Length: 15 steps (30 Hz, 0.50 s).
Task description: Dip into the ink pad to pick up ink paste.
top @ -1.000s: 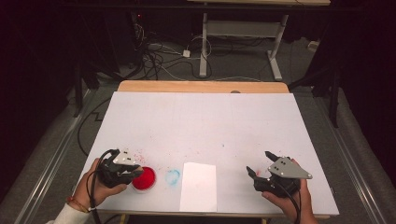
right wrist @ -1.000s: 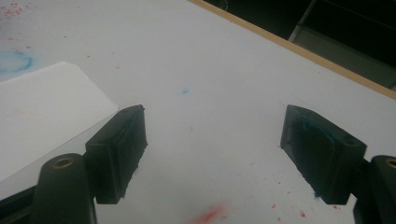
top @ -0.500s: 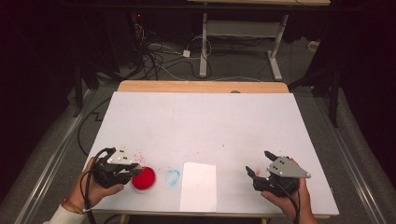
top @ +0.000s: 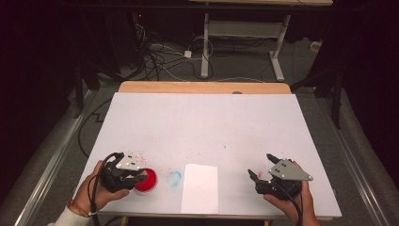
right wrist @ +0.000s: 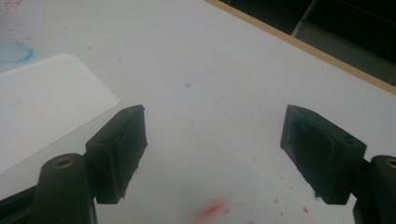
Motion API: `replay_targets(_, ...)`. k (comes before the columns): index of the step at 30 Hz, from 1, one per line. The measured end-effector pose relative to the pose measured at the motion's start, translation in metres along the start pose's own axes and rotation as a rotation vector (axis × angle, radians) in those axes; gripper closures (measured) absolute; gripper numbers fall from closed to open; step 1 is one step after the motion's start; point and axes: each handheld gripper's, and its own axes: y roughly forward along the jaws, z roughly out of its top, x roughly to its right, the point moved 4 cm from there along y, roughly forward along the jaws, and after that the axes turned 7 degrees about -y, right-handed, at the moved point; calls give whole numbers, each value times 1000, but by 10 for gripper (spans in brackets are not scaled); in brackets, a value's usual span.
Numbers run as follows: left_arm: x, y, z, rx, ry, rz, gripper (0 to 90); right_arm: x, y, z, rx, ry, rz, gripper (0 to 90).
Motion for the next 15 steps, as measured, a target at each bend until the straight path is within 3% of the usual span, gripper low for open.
replay_targets(5, -2, 13, -4, -40, 1, -9, 736, -2, 1, 0, -8, -6, 5, 229)
replay_targets(15, -9, 27, -8, -67, -24, -30, 737, -3, 3, -1, -13, -16, 8, 230)
